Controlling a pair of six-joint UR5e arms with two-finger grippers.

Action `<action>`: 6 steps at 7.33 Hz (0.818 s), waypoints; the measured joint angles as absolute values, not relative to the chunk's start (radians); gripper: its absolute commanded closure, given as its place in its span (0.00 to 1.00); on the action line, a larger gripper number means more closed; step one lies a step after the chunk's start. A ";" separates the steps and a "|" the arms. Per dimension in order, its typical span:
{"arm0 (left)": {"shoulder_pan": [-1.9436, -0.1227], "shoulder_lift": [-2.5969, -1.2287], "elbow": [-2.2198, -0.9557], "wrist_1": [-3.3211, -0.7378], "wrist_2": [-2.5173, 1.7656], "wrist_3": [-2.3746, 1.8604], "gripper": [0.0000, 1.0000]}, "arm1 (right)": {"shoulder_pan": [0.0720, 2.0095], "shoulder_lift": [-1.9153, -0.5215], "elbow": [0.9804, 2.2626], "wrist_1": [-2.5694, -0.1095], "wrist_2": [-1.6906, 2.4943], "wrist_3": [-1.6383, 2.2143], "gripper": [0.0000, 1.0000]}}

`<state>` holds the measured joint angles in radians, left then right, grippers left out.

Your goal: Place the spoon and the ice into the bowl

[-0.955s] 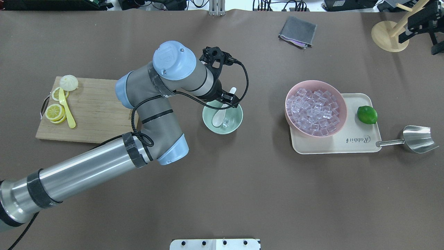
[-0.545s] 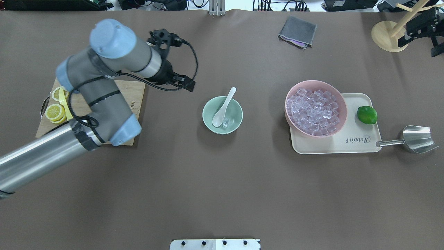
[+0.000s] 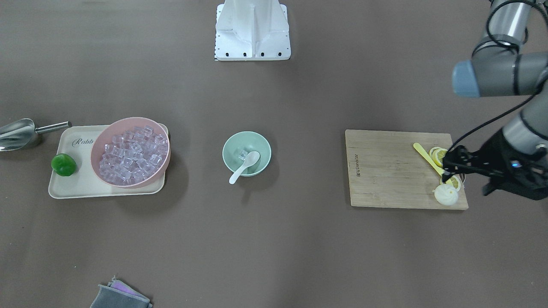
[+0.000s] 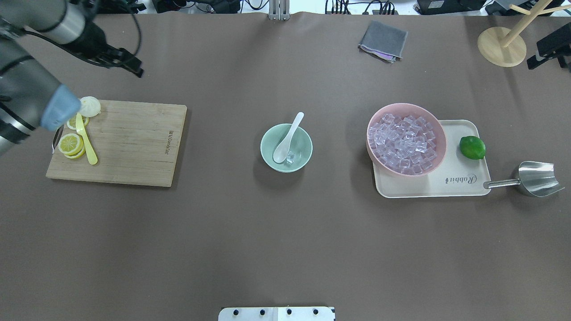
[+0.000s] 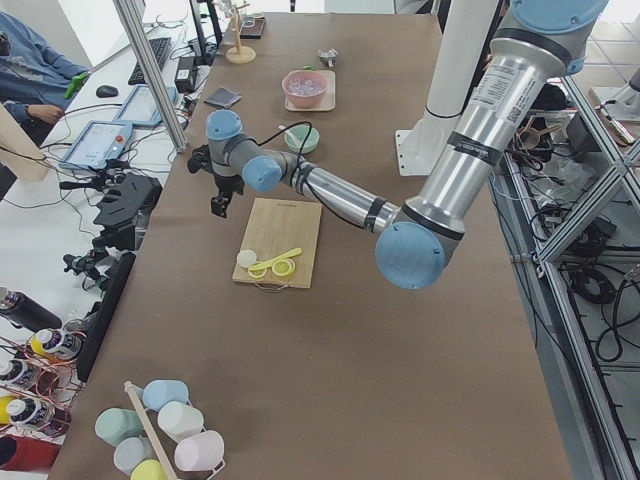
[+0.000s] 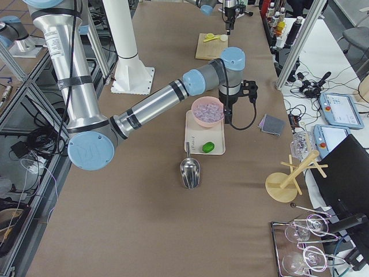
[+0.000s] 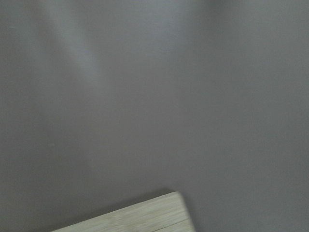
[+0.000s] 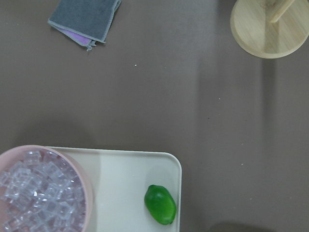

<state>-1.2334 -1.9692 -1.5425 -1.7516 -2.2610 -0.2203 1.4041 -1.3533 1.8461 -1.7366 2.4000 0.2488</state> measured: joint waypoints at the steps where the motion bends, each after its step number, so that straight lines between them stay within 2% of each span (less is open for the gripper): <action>1: -1.336 -1.893 -1.551 -1.704 -2.294 -0.058 0.02 | 1.431 -1.356 1.792 -1.734 2.398 0.147 0.00; 3: -1.489 -1.743 -1.564 -1.679 -2.367 0.110 0.02 | 1.460 -1.360 1.712 -1.730 2.357 0.015 0.00; 6: -1.543 -1.654 -1.588 -1.659 -2.349 0.126 0.02 | 1.469 -1.397 1.676 -1.692 2.329 -0.043 0.00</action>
